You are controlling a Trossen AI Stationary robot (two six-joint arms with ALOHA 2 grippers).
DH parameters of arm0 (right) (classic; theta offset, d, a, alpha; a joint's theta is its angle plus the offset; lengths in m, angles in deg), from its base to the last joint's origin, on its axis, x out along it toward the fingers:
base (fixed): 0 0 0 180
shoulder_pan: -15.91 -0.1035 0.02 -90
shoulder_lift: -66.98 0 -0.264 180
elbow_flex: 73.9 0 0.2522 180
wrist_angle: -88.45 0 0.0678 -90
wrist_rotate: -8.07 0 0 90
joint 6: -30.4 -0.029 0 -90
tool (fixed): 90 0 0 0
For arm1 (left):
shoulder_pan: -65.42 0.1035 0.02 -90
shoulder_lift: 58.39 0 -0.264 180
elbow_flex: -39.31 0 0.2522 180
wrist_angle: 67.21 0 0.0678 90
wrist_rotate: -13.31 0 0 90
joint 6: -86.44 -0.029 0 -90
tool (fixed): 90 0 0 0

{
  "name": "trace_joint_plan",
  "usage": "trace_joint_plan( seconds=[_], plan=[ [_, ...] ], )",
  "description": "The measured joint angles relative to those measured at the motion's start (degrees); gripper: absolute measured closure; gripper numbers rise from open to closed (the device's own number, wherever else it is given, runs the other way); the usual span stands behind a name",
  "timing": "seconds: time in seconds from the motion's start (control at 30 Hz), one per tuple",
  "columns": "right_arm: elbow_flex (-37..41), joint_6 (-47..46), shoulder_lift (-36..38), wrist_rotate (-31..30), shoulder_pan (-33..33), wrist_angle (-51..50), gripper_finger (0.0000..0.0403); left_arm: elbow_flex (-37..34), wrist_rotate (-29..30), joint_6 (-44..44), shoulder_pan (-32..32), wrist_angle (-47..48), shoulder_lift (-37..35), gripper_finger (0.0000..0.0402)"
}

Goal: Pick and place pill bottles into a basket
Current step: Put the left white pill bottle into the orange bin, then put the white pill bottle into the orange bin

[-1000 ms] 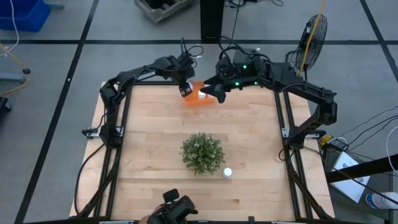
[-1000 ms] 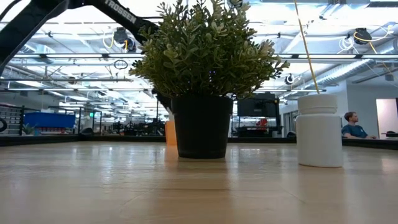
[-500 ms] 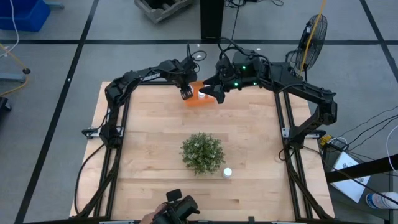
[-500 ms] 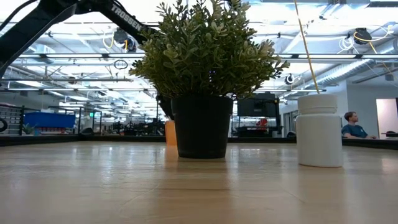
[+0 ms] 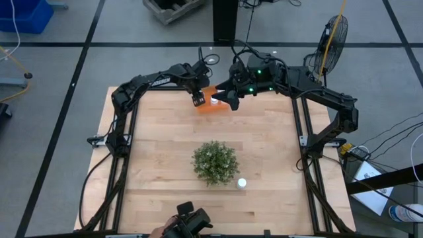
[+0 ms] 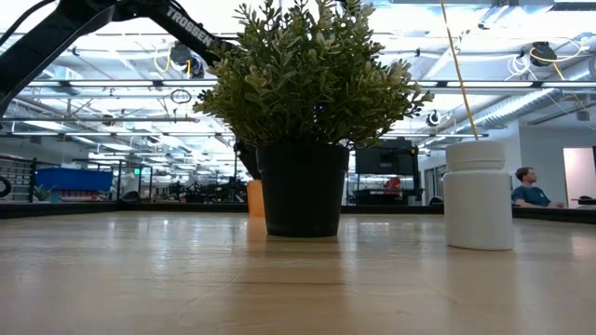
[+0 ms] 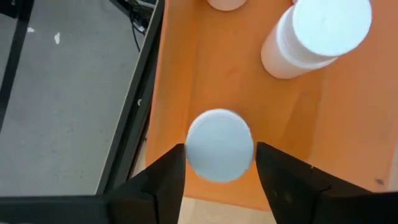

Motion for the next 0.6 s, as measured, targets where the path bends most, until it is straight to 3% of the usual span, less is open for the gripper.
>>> trace_joint_plan(
  seconds=[0.2, 0.37, 0.6],
  plan=[
    [0.0, 0.18, 0.01, 0.0, 0.0, -0.12, 0.0156, -0.01, 4.91, 1.31, -0.04, 0.12, -0.28, 0.0229],
    [0.0, -3.4, 0.0, -0.1, 0.02, -2.49, 0.0156, -0.02, 10.05, 4.02, -0.26, 0.15, -3.12, 0.0227],
    [1.25, -3.88, -0.07, -0.11, 0.07, -3.2, 0.0156, -0.02, 7.58, 4.48, -0.4, -0.98, -8.25, 0.0201]
  ],
)
